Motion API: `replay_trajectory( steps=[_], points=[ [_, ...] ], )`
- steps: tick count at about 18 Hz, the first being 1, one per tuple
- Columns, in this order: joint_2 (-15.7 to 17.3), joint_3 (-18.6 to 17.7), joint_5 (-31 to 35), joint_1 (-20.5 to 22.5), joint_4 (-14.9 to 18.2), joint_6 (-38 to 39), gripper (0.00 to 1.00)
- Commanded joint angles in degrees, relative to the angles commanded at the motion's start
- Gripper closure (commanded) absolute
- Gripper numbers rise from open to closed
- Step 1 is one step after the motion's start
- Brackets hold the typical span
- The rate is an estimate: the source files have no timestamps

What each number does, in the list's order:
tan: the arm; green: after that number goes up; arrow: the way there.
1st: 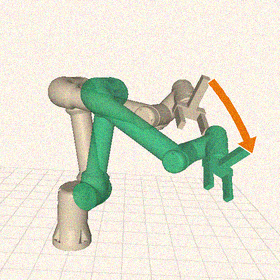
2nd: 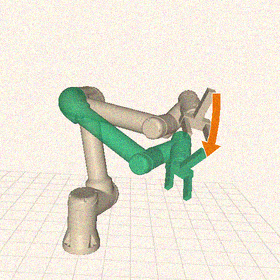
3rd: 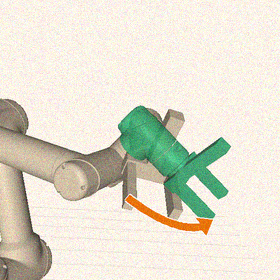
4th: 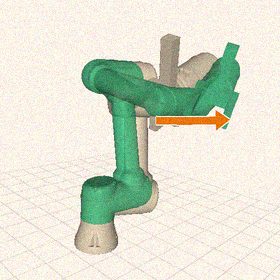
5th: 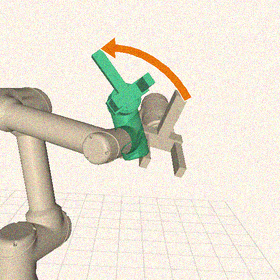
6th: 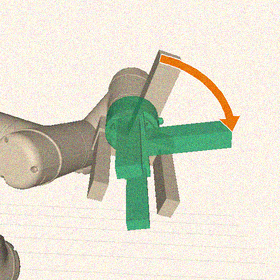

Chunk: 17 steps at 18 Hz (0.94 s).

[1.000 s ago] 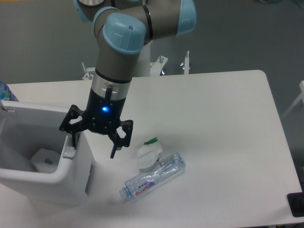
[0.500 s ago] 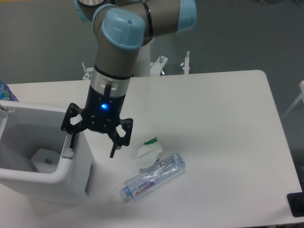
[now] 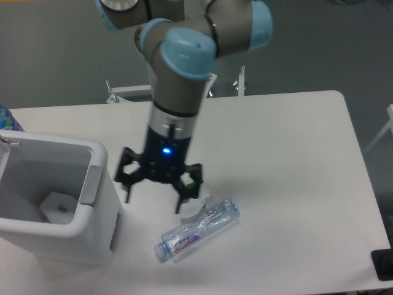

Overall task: Open the trash can
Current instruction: 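Withdraw the gripper up and away from the open trash can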

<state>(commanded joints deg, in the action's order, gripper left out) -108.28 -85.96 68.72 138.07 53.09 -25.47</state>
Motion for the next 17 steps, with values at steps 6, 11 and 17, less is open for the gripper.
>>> replay_trajectory(
  steps=[6,11,17],
  points=[
    [-1.9,-0.8,10.5,3.9,0.0,-9.1,0.0],
    [-2.6,-2.6,12.3,7.0,0.2,-24.8,0.0],
    [-2.6,-6.3,16.7,8.1,0.1,-38.4,0.0]
  ],
)
